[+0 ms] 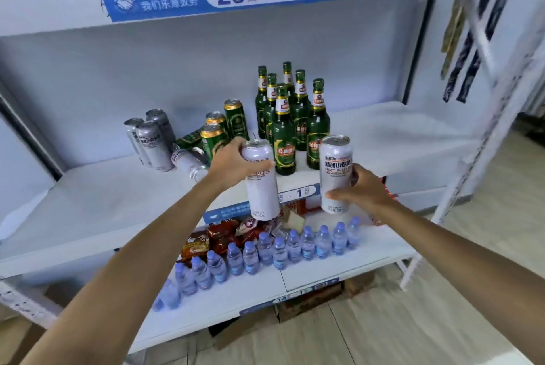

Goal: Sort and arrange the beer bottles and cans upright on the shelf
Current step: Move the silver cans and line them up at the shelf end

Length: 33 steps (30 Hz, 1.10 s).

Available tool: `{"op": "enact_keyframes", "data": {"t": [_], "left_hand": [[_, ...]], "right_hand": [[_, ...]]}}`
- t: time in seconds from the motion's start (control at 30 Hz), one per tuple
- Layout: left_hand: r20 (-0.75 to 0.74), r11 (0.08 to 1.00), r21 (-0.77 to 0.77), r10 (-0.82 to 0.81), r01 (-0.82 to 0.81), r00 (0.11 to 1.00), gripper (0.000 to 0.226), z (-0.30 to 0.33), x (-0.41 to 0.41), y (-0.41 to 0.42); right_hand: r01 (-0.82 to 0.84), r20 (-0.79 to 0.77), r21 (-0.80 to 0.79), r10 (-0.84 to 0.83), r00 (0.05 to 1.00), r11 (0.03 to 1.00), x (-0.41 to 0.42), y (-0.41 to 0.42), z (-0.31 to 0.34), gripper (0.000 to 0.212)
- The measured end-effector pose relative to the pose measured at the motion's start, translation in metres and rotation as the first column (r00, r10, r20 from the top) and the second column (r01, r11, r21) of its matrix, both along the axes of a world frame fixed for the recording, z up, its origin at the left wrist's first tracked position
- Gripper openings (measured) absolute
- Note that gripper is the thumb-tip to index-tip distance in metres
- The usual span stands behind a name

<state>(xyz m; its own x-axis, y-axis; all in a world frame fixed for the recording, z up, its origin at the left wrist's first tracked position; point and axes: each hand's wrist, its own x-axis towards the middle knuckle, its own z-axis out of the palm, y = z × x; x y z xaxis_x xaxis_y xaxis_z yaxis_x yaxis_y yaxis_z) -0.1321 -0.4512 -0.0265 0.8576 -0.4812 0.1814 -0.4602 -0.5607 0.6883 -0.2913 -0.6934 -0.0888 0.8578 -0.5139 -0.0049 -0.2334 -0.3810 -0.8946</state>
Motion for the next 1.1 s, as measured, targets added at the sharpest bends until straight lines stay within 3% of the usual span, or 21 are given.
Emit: {"op": "enact_keyframes", "data": {"t": [0.13, 0.3, 0.57, 0.9, 1.1], "left_hand": [[0.047, 1.000, 0.013, -0.006, 0.005, 0.999, 0.076, 0.010, -0.026, -0.078], [0.056, 0.999, -0.032, 0.026, -0.024, 0.998, 0.067, 0.023, -0.046, -0.172], [0.084, 0.993, -0.019, 0.116, -0.115, 0.990, 0.065, 0.033, -0.041, -0.289], [0.036, 0.966, 0.039, 0.253, -0.254, 0.967, 0.071, 0.015, 0.056, -0.387], [0.003, 0.926, 0.038, 0.375, -0.375, 0.927, 0.076, -0.002, 0.135, -0.417]], "right_hand": [[0.047, -0.007, -0.051, -0.047, 0.999, 0.998, -0.023, -0.067, 0.002, 0.064], [0.066, -0.007, -0.061, -0.066, 0.998, 0.996, -0.037, -0.151, 0.007, 0.061], [0.046, -0.042, -0.126, -0.051, 0.998, 0.991, -0.012, -0.260, 0.019, 0.063], [-0.015, -0.032, -0.086, 0.012, 0.999, 0.996, 0.114, -0.337, 0.019, 0.073], [-0.073, -0.034, -0.052, 0.072, 0.997, 0.996, 0.210, -0.362, 0.006, 0.066]]}}
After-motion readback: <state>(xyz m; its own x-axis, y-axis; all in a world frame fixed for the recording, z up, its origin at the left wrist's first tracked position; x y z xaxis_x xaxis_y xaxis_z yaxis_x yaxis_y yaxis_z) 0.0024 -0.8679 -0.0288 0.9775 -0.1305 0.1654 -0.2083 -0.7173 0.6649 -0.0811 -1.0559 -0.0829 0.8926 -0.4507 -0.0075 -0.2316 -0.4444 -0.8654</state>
